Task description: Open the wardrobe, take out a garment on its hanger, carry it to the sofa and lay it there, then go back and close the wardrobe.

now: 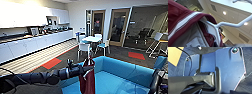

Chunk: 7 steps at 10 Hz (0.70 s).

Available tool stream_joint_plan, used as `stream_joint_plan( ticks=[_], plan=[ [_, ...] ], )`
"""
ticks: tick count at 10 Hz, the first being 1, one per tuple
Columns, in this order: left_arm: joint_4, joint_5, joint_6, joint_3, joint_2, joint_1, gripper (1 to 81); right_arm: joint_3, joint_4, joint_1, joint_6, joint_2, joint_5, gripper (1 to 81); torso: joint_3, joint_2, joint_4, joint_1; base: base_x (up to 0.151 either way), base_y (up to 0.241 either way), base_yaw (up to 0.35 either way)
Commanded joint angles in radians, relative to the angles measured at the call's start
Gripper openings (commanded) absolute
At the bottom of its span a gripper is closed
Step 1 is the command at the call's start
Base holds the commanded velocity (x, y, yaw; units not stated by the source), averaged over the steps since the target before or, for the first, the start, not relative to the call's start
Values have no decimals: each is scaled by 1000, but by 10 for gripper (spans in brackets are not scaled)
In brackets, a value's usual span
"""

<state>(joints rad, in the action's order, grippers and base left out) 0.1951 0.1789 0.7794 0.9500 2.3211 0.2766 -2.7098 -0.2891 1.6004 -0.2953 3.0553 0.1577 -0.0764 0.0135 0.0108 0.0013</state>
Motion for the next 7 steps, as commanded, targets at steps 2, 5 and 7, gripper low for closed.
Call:
stream_joint_plan(
  ticks=[2, 5, 7],
  plan=[
    [49, 93, -32, -39, -1, -165, 10, 1, -4, -36, 2, 2, -46, 811, 0, 0, 0, 0, 0, 0, -315],
    [49, 83, -32, -39, -5, -165, 10, 1, -4, -36, 2, 4, -47, 811, 0, 0, 0, 0, 0, 0, -311],
    [49, 79, -32, -40, -8, -165, 10, 1, -4, -38, 2, 4, -47, 811, 0, 0, 0, 0, 0, 0, -223]
  ],
)
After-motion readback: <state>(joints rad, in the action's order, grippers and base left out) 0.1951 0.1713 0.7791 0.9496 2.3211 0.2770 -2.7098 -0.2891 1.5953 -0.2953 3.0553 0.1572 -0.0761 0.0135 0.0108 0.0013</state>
